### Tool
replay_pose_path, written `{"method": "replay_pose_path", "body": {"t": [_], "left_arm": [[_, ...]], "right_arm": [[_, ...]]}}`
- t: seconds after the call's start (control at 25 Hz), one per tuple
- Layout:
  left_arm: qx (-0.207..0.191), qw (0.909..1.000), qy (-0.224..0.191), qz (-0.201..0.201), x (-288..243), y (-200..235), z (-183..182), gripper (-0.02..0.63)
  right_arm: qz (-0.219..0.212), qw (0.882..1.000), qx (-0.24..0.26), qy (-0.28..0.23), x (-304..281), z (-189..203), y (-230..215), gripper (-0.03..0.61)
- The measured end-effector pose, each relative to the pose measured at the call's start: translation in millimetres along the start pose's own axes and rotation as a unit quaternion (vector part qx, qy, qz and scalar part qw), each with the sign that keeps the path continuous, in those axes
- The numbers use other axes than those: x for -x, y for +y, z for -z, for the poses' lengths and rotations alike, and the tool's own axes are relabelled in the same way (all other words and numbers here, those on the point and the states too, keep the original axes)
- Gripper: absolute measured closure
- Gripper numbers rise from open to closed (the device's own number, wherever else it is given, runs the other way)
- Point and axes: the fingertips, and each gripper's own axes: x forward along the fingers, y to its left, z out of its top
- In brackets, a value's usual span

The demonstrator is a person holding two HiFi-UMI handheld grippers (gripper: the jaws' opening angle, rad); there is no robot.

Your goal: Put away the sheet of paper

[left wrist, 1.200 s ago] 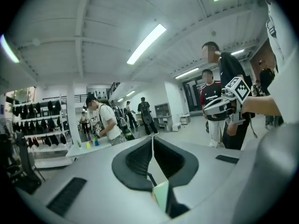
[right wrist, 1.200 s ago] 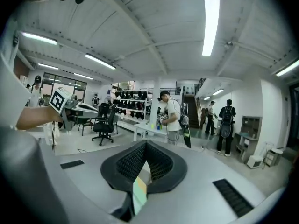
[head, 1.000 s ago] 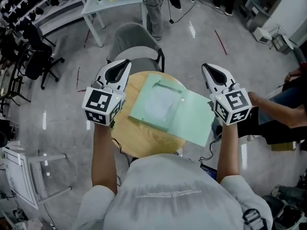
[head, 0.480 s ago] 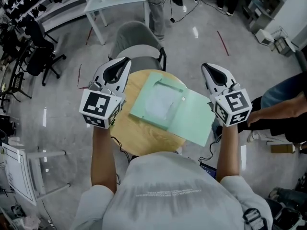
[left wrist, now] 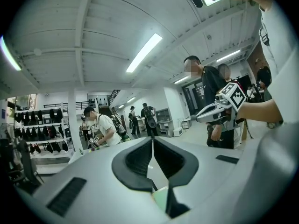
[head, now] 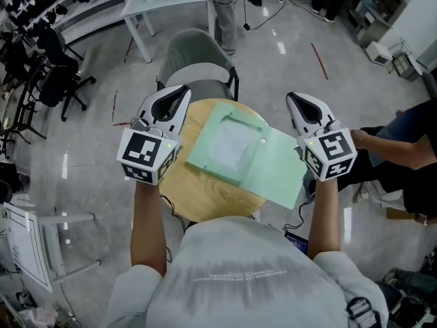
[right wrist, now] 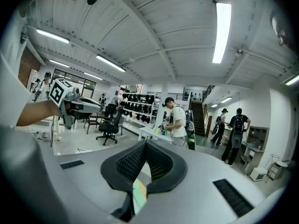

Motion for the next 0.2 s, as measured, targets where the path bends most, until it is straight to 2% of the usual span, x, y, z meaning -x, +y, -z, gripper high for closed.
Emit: {"method": "replay_pose_path", "body": {"t": [0.2], "left_arm": [[0.007, 0.9999, 0.010, 0.004, -4.1, -3.7, 12.2, 0.585]], "right_arm": [[-0.003, 1.000, 0.000, 0.011, -4.7, 11.0, 1.1, 0.551]]}}
